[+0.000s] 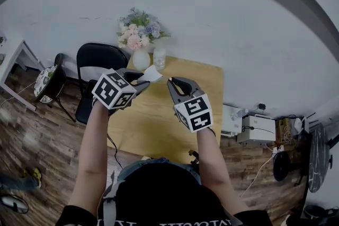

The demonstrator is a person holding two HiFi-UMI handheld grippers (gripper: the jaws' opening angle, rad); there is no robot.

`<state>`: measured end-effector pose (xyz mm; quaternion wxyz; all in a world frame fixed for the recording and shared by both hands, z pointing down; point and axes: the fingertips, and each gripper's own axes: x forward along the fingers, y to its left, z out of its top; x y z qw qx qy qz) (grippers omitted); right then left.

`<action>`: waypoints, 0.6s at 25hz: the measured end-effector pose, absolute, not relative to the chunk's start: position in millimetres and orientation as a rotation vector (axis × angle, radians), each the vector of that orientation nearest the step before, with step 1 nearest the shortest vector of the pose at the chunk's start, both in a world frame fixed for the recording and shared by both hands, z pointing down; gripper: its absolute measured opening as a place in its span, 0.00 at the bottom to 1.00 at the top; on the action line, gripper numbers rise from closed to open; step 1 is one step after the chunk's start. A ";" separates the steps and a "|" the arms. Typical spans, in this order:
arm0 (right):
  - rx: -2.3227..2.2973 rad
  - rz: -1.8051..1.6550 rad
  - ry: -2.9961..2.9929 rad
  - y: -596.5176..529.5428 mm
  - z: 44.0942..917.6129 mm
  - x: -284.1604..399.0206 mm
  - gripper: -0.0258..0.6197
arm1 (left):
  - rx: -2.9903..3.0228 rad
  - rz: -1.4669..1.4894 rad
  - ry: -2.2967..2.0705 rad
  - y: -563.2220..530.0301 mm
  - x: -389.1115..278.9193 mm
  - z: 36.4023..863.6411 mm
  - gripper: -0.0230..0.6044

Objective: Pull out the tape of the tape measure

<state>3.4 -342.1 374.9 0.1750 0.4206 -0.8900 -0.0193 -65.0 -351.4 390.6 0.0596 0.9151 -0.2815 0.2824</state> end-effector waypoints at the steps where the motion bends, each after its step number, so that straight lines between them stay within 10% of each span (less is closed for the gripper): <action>1: 1.201 -0.057 -2.509 -341.6 375.7 4.2 0.11 | 2.759 0.855 -0.868 -351.0 -65.5 391.9 0.26; 15: 1.711 0.219 -2.343 -351.6 363.8 150.9 0.11 | 2.431 0.687 -1.371 -378.6 -167.0 395.3 0.26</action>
